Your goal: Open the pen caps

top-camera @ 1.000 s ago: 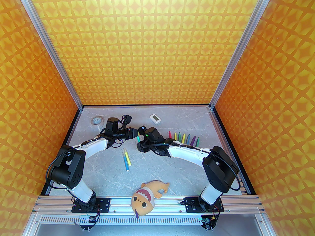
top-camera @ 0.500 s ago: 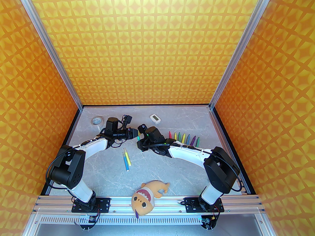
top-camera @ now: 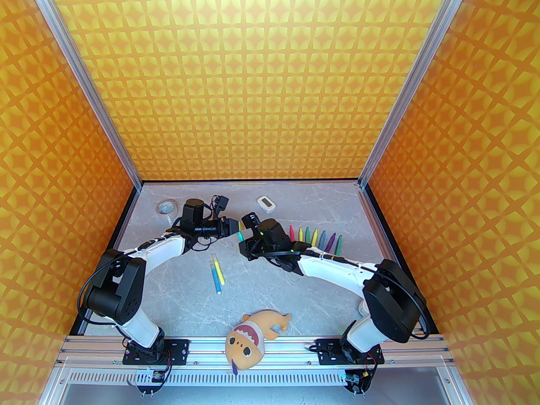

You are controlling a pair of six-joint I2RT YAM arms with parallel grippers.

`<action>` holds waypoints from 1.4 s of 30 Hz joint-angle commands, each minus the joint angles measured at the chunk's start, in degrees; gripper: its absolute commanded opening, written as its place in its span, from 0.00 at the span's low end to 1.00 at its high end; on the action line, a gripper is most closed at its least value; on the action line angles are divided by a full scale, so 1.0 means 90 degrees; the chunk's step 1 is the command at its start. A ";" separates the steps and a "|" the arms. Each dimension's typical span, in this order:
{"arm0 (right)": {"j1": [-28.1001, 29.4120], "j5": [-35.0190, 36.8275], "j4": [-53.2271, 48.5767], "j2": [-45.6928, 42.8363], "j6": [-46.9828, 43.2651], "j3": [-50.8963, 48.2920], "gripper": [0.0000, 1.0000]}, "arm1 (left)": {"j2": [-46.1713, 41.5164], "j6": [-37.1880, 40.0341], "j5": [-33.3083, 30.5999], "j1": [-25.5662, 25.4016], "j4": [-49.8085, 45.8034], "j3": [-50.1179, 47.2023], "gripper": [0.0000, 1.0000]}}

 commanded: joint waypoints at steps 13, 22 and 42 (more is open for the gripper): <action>0.0063 -0.0113 -0.0398 -0.0438 -0.0207 -0.0839 0.00 | 0.0180 -0.0613 -0.0705 0.0739 0.0551 0.0436 0.00; -0.0642 0.0946 -0.0899 -0.0128 0.0213 -0.0532 0.00 | 0.0097 0.1403 -0.2353 0.0752 -0.2955 0.1078 0.00; -0.1468 0.3009 -0.2647 0.1706 -0.0051 0.1358 0.00 | 0.1209 0.2353 -0.5114 0.0465 -0.5610 0.2141 0.00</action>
